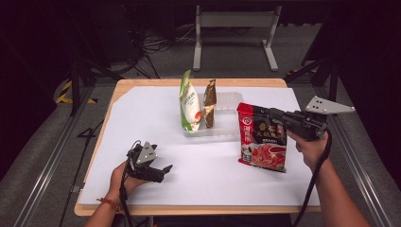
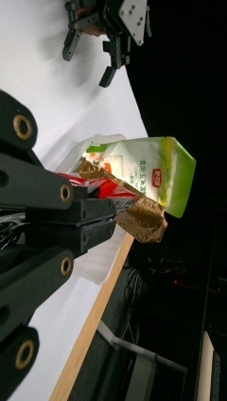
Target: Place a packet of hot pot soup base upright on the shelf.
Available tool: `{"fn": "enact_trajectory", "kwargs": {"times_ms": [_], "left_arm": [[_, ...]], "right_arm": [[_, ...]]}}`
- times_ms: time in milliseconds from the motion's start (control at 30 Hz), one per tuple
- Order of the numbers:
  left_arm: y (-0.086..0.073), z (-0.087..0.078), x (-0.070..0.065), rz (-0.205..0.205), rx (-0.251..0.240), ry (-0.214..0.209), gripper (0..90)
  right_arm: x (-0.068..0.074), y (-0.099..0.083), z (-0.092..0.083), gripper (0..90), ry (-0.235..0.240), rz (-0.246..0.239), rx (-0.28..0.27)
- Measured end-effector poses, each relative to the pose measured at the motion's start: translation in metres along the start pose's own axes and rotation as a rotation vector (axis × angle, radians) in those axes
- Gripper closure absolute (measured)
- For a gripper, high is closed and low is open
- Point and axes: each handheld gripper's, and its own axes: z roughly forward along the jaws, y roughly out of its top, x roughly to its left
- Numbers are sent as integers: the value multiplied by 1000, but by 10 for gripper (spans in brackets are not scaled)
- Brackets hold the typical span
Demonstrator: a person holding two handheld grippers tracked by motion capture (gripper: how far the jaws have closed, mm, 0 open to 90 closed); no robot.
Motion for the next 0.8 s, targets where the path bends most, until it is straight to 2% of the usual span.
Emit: {"fn": "enact_trajectory", "kwargs": {"times_ms": [100, 200, 367, 433, 533, 800], "left_arm": [[0, 1, 0, 0, 1, -2, 88], [0, 1, 0, 4, 1, -3, 88], [0, 0, 0, -2, 0, -3, 88], [0, 0, 0, -1, -1, -4, 88], [0, 1, 0, 4, 4, -6, 88], [0, -2, 0, 5, -7, -1, 91]], "right_arm": [[-2, 2, 2, 891, 0, 10, 0], [-1, 6, 6, 891, -19, -5, 6], [-3, 8, 9, 892, -18, 14, -10], [-2, 9, 10, 893, -6, 6, -14], [1, 17, 10, 893, -11, -9, -25], [2, 33, 12, 891, -28, -6, -46]]}}
